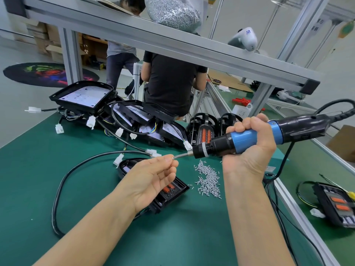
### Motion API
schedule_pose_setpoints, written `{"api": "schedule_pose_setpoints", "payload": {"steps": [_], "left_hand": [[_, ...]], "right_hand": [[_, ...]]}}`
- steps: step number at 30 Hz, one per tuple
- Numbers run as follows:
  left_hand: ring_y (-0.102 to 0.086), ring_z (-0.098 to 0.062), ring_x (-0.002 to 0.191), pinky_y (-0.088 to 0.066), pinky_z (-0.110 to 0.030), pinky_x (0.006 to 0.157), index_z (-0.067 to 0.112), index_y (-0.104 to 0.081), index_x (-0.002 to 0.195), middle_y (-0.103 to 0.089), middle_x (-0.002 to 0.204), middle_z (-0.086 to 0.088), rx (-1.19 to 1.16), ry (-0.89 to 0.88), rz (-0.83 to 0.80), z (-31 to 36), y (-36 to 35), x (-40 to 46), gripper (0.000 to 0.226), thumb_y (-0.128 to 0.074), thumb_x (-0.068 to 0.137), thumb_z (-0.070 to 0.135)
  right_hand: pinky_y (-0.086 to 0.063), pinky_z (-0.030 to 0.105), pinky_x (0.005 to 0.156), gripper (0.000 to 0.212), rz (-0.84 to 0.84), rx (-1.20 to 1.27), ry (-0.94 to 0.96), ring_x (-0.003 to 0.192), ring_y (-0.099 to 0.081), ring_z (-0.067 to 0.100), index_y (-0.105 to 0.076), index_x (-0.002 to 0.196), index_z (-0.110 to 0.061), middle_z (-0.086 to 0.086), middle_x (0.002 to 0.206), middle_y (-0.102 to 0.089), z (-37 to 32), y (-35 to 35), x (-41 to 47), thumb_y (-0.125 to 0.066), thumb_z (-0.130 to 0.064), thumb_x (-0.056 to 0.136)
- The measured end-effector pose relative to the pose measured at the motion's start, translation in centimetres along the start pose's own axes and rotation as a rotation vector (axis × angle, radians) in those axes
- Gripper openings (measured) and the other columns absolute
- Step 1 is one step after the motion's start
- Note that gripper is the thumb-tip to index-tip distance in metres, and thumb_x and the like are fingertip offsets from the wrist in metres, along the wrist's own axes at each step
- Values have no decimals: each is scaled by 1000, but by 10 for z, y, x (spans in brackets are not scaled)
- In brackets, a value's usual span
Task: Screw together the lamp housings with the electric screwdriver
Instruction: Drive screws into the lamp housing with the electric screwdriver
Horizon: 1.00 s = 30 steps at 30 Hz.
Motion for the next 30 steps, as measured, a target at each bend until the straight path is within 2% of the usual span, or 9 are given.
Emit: {"api": "schedule_pose_setpoints", "payload": {"steps": [5, 8, 12, 17, 19, 24, 30], "left_hand": [[-61, -9, 54, -54, -18, 51, 2, -64, 91, -68, 69, -5, -33, -13, 3, -1, -4, 0, 22, -64, 70, 8], [-62, -9, 54, -54, -18, 51, 1, -63, 93, -68, 69, -6, -39, -18, 21, -2, -3, 2, 17, -62, 76, 5], [-62, -9, 54, -54, -19, 51, 0, -62, 94, -68, 70, -7, -45, -11, 21, -3, -3, 1, 16, -61, 78, 4], [-62, -9, 54, -54, -19, 50, 0, -62, 91, -68, 69, -7, -72, -10, 19, -4, -5, 1, 9, -58, 83, 3], [-62, -9, 54, -54, -19, 50, 1, -62, 92, -68, 70, -7, -88, 1, 13, -4, -5, 1, 14, -61, 78, 5], [-61, -9, 54, -54, -18, 51, 1, -62, 93, -68, 70, -7, -108, 15, 10, -6, -5, -1, 24, -63, 69, 7], [-61, -9, 53, -53, -18, 51, 1, -62, 91, -68, 70, -7, -116, 2, 26, -5, -6, -1, 16, -62, 76, 5]], "right_hand": [[-45, 19, 54, 22, -4, -20, 22, 49, -47, 8, -51, 85, -18, -5, 58, -48, 1, 1, -2, -46, 4, 86], [-45, 20, 54, 21, -2, -13, 30, 49, -47, 8, -51, 85, -17, -5, 58, -48, 0, 1, -2, -47, 4, 85], [-44, 20, 54, 21, -26, 0, 29, 48, -46, 9, -51, 85, -17, -5, 58, -48, -1, -1, -1, -54, -2, 71], [-45, 19, 54, 21, -15, -15, 24, 48, -47, 8, -51, 86, -17, -5, 58, -49, 0, 0, -2, -47, 3, 84], [-45, 19, 54, 21, -11, -8, 19, 48, -47, 8, -51, 86, -17, -5, 58, -48, 0, 1, -2, -46, 3, 86], [-43, 20, 53, 22, -24, 1, 14, 48, -46, 8, -51, 84, -18, -5, 57, -48, -1, 0, 0, -54, -3, 68], [-43, 20, 53, 23, -18, -3, 16, 48, -46, 8, -51, 85, -17, -5, 57, -48, 0, 0, 1, -54, -4, 67]]}}
Point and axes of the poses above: each hand's wrist, its own x-axis towards the middle knuckle, its own y-axis out of the back of the hand, z = x × y, the point moved 2 cm from there along x, towards the middle knuckle
